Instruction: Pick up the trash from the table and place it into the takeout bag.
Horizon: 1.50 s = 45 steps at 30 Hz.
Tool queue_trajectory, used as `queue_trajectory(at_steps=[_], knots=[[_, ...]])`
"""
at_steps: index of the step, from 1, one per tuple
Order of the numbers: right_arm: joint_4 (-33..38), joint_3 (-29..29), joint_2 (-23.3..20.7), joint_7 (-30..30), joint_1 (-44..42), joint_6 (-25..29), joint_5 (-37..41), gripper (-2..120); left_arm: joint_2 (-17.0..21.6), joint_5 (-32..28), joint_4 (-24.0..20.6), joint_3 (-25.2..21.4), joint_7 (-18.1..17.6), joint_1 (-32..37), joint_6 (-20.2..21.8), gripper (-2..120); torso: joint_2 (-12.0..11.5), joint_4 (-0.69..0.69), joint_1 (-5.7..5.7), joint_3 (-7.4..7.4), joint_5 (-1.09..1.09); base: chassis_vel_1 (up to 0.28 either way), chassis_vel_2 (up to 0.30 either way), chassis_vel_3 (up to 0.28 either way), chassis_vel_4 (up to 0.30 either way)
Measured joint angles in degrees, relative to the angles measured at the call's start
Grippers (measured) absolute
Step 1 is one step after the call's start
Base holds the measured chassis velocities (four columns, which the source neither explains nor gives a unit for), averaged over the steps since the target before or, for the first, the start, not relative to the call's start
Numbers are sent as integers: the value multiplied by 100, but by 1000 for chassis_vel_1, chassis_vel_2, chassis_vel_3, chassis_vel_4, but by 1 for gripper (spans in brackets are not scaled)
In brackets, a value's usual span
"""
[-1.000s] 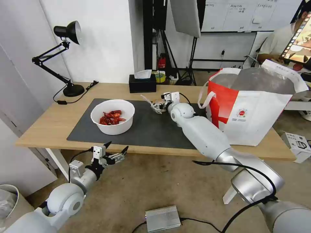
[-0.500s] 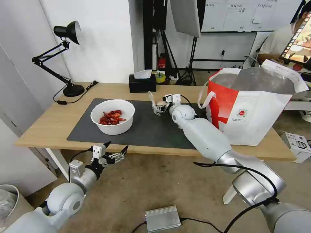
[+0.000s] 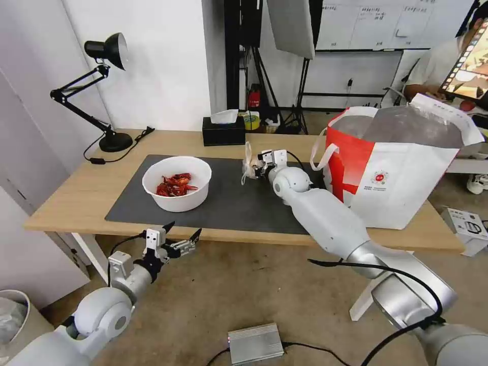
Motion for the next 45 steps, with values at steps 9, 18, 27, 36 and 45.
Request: queue_trajectory(at_steps=[9,18,27,36,45], knots=[[665,80,-322,263,-266,-28,6,0,2,-5,-32,-24,-3,41,0,100,0,0,0,0,0,0,0,0,0],[1376,111,-619,503,-627,-99,66,0,-25,1,-55,-9,-7,56,0,100,0,0,0,0,0,0,0,0,0],[2699,265,-1169,944,-1148,-193,88,0,-27,6,-117,-43,-23,99,0,100,0,0,0,0,0,0,0,0,0],[3782,490,-1441,1420,-1907,-159,-29,0,-57,17,-168,-44,-59,125,16,100,0,1,0,0,0,0,0,0,0],[4531,816,-1720,1523,-2755,27,-387,0,2,3,-203,-68,-194,109,38,100,1,0,0,0,1,0,0,0,0]])
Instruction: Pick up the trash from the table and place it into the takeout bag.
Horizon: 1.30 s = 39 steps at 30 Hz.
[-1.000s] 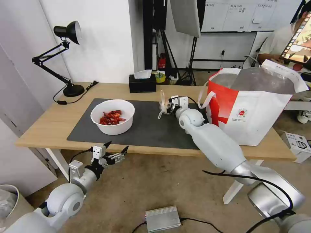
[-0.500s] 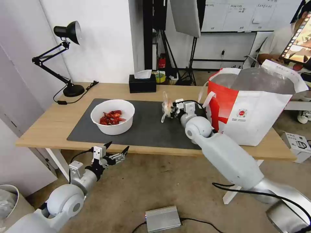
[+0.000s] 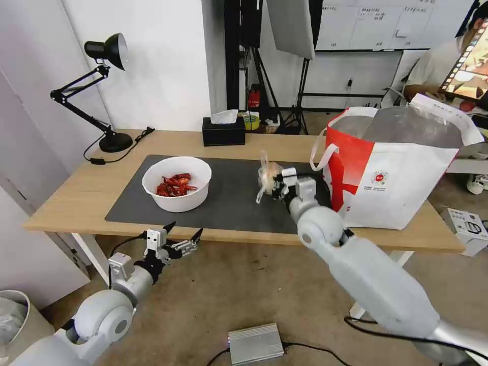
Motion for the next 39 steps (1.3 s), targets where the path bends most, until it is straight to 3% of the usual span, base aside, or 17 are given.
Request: queue_trajectory(at_steps=[6,15,24,39], knots=[[459,268,-155,86,-637,97,-301,0,30,-17,5,-5,-2,-19,2,100,0,-1,0,0,-1,0,0,0,0],[573,452,-291,-72,-866,333,-773,0,31,-19,10,-7,2,-32,5,100,0,0,0,0,0,0,0,0,0],[477,858,-364,-682,-741,1262,-1787,0,-10,0,38,2,8,-10,6,100,0,0,0,0,-1,0,0,0,0],[494,1581,-327,-706,-692,2686,-2581,0,-58,46,14,25,11,49,6,100,0,0,1,0,-1,0,0,0,0]])
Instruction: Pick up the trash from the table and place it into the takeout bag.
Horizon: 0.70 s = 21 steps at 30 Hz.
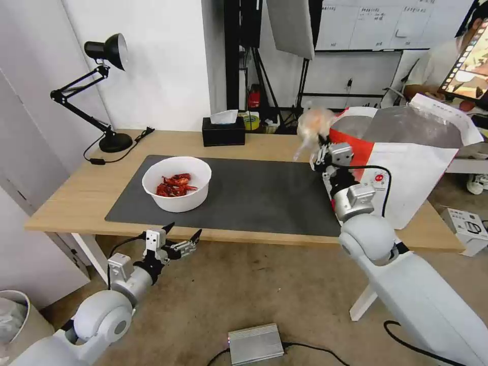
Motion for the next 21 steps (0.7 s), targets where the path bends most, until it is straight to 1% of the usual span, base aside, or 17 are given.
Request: queue_trajectory(at_steps=[4,11,17,21], knots=[[9,129,-9,163,-4,111,-62,0,-7,9,-18,9,0,5,0,100,0,0,0,0,0,0,0,0,0],[67,362,-35,411,-47,135,-13,0,-32,57,-34,15,0,40,0,100,0,0,0,0,0,0,0,0,0],[163,513,-89,782,-55,-107,534,0,-42,66,-42,18,0,47,0,100,0,0,0,0,0,0,0,0,0],[136,621,-130,856,-29,-128,635,0,-43,68,-45,18,1,50,0,100,0,0,0,0,0,0,0,0,0]])
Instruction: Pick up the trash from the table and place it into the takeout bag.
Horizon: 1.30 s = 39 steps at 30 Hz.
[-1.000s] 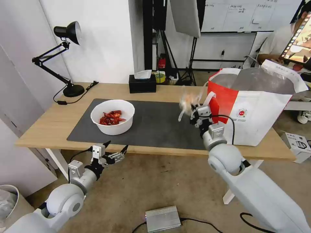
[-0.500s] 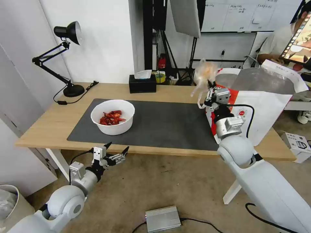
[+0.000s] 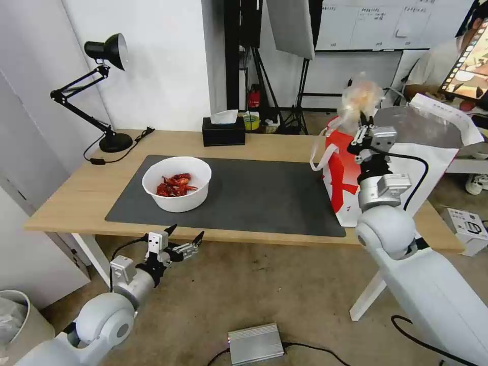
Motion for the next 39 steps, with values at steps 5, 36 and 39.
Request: queue_trajectory(at_steps=[5,36,39], knots=[[-58,107,-25,90,15,-6,34,0,7,-1,-15,-5,0,-1,0,100,0,0,0,0,0,0,0,0,0],[0,55,75,756,-8,-438,1044,8,21,-39,62,40,7,-101,-8,100,0,0,0,0,0,0,0,0,0],[29,54,71,791,0,-460,1139,20,26,-41,66,45,7,-106,-8,100,0,0,0,0,0,0,0,0,0]])
